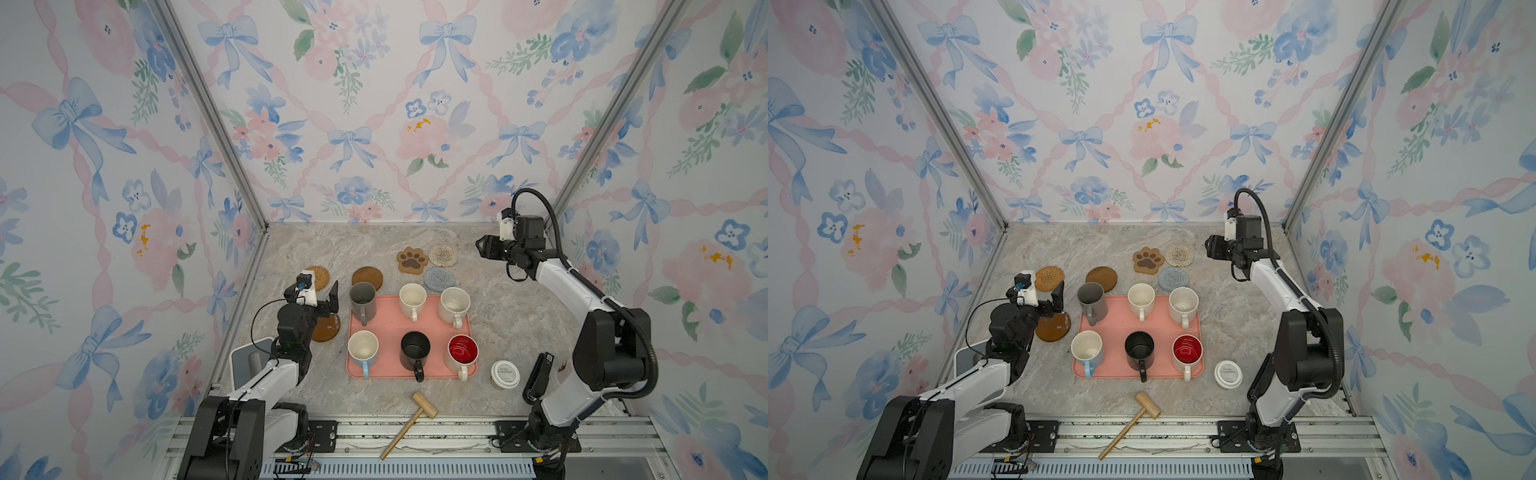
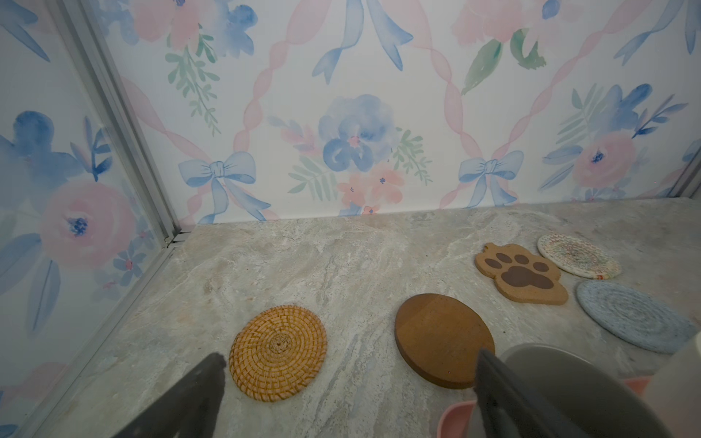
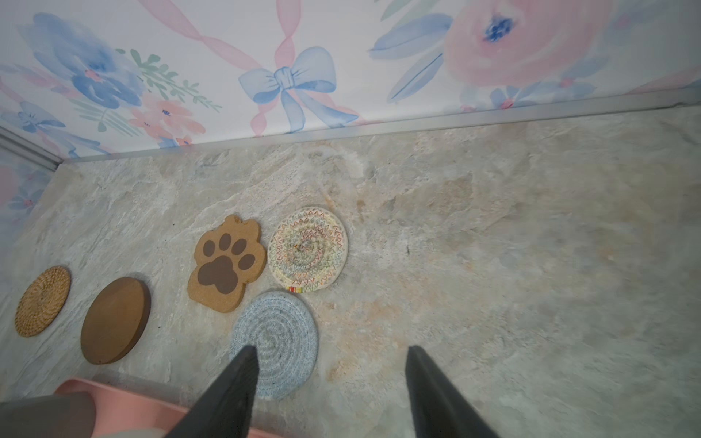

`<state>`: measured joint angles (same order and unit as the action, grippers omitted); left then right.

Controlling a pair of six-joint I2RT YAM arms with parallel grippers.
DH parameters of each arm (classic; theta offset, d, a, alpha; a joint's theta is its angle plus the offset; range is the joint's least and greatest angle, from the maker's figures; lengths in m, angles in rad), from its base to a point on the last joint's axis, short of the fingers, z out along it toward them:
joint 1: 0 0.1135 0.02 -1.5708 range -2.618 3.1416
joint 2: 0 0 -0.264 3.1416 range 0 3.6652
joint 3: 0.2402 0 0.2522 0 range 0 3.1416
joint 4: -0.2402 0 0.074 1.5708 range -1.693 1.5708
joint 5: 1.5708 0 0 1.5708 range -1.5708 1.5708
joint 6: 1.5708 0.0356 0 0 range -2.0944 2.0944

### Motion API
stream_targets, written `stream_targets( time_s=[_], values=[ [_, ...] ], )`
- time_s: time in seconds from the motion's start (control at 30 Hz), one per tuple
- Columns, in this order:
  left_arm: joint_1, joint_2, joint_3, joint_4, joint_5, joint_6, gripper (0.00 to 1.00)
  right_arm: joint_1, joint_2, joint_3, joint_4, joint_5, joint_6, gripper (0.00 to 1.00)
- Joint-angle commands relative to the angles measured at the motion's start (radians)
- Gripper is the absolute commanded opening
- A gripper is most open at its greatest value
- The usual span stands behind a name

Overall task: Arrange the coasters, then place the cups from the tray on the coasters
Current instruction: 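Raise the right arm and reach toward the rainbow-stitched woven coaster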

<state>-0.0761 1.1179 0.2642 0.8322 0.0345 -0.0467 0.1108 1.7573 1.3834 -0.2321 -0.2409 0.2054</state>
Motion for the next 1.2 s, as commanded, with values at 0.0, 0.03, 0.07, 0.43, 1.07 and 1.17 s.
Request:
stream_targets(
  time_s=[0.0,0.03,0.07,0.43,1.07,1.17],
  values=[
    [0.023,-0.001,0.025,-0.052,0.108,-0.034,0.98,0.033,0.128,0.118,-0.118,-0.108,0.051,0.49],
    [0.03,-0.002,0.025,-0.054,0.124,-0.038,0.98,0.04,0.162,0.145,-0.123,-0.119,0.061,0.45],
    [0.037,-0.002,0.025,-0.056,0.137,-0.043,0.98,0.046,0.196,0.172,-0.125,-0.13,0.068,0.41],
    [0.121,0.024,0.036,-0.056,0.251,-0.123,0.95,0.09,0.449,0.378,-0.109,-0.171,0.153,0.29],
    [0.157,0.057,0.035,-0.026,0.27,-0.177,0.98,0.11,0.728,0.697,-0.289,-0.108,0.189,0.16],
    [0.158,0.062,0.033,-0.022,0.265,-0.18,0.98,0.11,0.743,0.708,-0.32,-0.082,0.185,0.16]
  ],
)
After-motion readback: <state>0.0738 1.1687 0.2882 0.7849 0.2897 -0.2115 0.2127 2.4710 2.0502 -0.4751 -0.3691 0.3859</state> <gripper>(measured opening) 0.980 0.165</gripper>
